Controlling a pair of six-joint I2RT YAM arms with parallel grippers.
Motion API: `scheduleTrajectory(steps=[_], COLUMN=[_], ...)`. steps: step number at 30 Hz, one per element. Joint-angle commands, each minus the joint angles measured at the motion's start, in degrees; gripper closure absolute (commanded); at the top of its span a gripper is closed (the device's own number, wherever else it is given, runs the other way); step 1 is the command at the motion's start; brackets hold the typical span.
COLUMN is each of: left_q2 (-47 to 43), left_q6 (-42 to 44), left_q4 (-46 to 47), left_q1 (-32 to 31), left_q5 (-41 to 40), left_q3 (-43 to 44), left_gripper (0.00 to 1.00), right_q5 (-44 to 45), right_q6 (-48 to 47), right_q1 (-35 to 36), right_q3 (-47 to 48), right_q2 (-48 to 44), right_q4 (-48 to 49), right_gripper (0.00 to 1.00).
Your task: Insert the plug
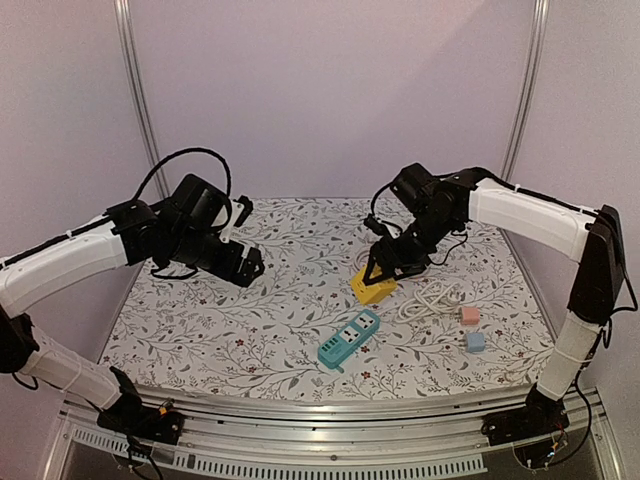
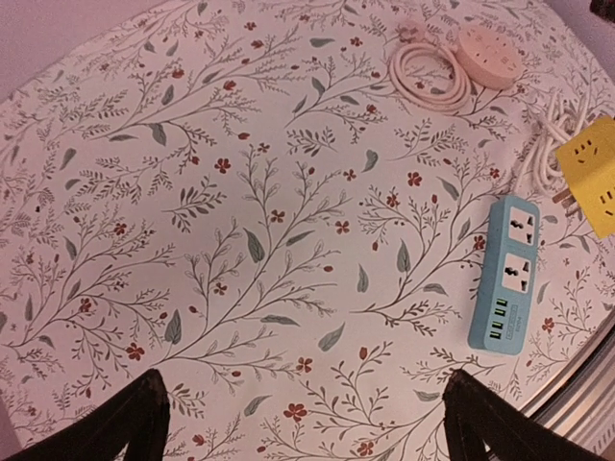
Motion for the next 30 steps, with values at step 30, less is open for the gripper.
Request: scheduleTrajectory(steps=[30], left_q2=[-6.8], left_q6=[2.4], left_q4=[6.0], left_q1=[4.9], left_q5=[7.9], left_q3=[-6.7], left_gripper=[0.01], right_q5=[12.0], right_q6=[-4.4], right_q1=[6.0], right_q3=[8.0], right_q2=[10.7], right_q4=[-8.3], right_gripper=[1.0])
